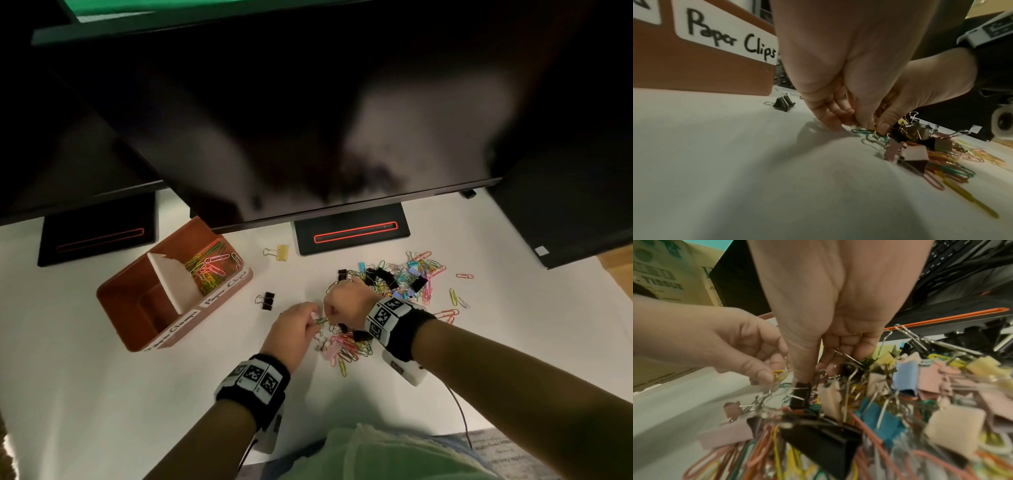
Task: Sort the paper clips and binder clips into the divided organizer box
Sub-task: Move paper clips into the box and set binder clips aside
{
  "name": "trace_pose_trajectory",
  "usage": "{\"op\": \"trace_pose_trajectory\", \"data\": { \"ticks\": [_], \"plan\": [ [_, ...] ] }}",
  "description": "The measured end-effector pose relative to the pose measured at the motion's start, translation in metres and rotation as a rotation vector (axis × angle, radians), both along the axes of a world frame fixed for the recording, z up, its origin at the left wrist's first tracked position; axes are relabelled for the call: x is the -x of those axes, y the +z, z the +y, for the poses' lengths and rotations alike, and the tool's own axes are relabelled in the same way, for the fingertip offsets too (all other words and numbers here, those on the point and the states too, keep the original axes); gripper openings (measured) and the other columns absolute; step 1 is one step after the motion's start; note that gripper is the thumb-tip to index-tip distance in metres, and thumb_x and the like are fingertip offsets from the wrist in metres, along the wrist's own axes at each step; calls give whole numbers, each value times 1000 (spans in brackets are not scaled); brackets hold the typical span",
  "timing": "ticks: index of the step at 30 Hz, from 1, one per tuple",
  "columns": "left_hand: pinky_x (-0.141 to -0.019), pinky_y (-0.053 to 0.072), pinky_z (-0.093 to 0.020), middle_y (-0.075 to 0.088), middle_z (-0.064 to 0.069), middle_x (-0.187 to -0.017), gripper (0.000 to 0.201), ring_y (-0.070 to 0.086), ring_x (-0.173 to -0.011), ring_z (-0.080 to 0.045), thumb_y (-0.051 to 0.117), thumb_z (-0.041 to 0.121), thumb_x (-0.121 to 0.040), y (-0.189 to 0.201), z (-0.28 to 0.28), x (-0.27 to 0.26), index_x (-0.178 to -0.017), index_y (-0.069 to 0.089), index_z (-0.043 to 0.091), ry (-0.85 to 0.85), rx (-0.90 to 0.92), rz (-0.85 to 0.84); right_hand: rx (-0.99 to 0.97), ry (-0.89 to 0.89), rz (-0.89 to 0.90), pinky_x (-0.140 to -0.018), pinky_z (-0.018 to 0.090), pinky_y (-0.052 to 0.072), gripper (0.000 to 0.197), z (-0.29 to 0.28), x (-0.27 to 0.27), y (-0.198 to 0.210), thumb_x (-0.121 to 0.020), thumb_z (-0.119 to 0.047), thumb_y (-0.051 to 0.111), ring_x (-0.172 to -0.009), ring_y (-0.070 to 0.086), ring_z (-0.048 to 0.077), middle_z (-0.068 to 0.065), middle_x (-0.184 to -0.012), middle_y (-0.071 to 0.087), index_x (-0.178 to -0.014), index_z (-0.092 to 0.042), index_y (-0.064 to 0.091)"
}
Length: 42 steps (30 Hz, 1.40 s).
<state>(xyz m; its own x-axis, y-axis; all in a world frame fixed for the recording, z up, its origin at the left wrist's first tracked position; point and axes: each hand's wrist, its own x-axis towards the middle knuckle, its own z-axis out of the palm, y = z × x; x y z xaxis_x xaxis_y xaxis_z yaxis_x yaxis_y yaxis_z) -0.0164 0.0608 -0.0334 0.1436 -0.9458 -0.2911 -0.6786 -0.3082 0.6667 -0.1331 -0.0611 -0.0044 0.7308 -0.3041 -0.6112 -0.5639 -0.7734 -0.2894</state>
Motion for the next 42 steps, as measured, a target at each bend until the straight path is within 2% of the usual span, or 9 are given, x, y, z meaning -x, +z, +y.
{"op": "trace_pose_trajectory", "data": {
  "ticks": [6,10,16,19,24,28,33,36,42],
  "plan": [
    [-79,47,-33,56,-6,-95,11,54,-88,-22,55,13,-88,-5,-16,5,-95,64,12,-37,-38,-96,20,38,-88,-100,39,30,14,-10,11,7,-90,-25,53,-99,56,19,-4,-101,66,-93,-22,66],
    [-79,45,-28,52,-7,-95,8,51,-88,-21,55,8,-88,-6,-18,0,-89,63,8,-78,-32,-144,-5,-41,-207,-104,38,31,16,-22,19,18,-91,-27,52,-102,57,16,-6,-106,67,-100,-24,66],
    [-74,42,-29,61,-9,-90,7,54,-88,-23,54,10,-89,3,-9,-7,-91,60,6,-126,-40,-112,-120,-234,-402,-87,33,50,15,-29,23,34,-90,-20,58,-91,60,16,2,-104,65,-102,-15,68],
    [-66,40,-25,59,0,-79,3,52,-74,-14,59,12,-87,30,-1,-18,-84,58,12,-36,74,-23,-122,-249,-486,-80,21,46,15,-28,14,45,-89,-19,61,-81,54,8,2,-101,65,-100,-12,68],
    [-65,45,-11,63,9,-78,12,59,-74,-2,65,14,-85,92,11,-72,-84,56,23,266,234,-4,-123,-224,-651,-75,20,45,11,-22,-38,76,-86,-19,65,-76,56,10,5,-94,65,-93,-12,70],
    [-71,48,-17,63,10,-78,11,58,-71,2,68,14,-82,108,7,-125,-88,60,17,527,246,-48,-100,-213,-768,-72,12,36,9,-10,-106,96,-85,-17,66,-76,54,8,4,-93,64,-91,-12,70],
    [-87,51,-32,69,-5,-98,21,64,-92,-17,65,18,-85,92,0,-155,-105,65,11,525,-8,-126,-113,-245,-647,-89,35,49,19,9,-172,85,-87,-13,61,-96,61,25,12,-110,60,-105,-8,65],
    [-95,47,-37,62,-15,-115,30,60,-103,-26,58,8,-87,93,2,-148,-117,61,7,439,26,-239,-144,-238,-531,-94,34,47,32,12,-172,73,-90,-16,59,-109,58,25,12,-121,59,-121,-10,56],
    [-70,45,-9,57,3,-103,27,59,-82,-4,60,7,-86,99,5,-89,-111,60,18,331,284,-33,-77,-256,-699,-90,37,50,22,-7,-82,54,-90,-20,59,-99,62,24,6,-108,64,-110,-14,65]
  ]
}}
